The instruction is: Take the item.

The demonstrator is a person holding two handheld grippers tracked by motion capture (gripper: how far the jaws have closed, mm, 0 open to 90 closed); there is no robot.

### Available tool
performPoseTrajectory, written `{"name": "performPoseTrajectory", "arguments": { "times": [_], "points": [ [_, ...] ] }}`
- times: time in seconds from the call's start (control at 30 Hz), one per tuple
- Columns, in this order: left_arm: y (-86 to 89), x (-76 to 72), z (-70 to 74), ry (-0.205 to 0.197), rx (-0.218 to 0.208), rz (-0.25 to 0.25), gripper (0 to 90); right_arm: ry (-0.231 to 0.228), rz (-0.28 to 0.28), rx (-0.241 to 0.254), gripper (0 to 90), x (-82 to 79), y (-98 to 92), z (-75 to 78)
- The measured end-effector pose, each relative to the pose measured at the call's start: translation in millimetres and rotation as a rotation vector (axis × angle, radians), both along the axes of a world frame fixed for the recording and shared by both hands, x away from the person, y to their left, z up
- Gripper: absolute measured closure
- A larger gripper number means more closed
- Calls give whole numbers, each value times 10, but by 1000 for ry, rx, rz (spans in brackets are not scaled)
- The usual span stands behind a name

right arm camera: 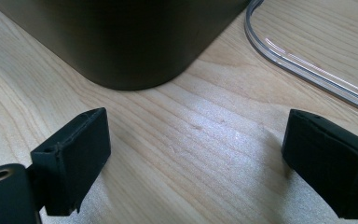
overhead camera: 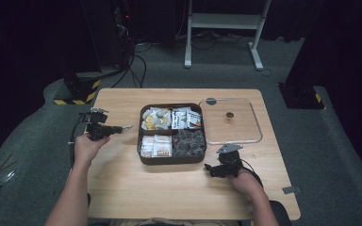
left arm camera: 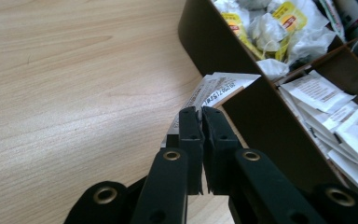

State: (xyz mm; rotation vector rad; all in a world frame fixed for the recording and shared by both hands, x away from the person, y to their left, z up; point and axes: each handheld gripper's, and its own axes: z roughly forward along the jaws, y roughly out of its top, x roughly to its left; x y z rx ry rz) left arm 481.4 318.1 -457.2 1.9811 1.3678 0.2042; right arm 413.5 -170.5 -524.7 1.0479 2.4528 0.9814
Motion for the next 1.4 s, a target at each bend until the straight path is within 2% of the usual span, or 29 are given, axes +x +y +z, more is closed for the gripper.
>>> {"name": "performPoseTrajectory", "arguments": {
  "times": [0.27, 0.4, 0.6, 0.77, 1.07, 1.23, 1.4],
  "points": [
    [-42, 153, -214, 79, 47, 2, 868, -4, -3, -1, 78, -13, -5, -1],
    [-65, 200, -272, 90, 52, 6, 869, -2, -7, -2, 78, -26, -8, 1],
    [-134, 222, -325, 94, 71, -22, 863, -1, -16, -1, 78, -40, -7, 0],
    [-163, 229, -364, 103, 94, -29, 800, -1, -18, 0, 78, -43, -7, 0],
    [-127, 214, -329, 86, 61, -8, 681, 0, -17, 0, 78, -43, -7, 0],
    [-106, 167, -260, 50, 36, 1, 597, 0, -16, 1, 78, -44, -9, 0],
    [-60, 86, -219, 6, 38, 10, 531, -1, -10, 1, 77, -40, -12, 0]
  ]
}}
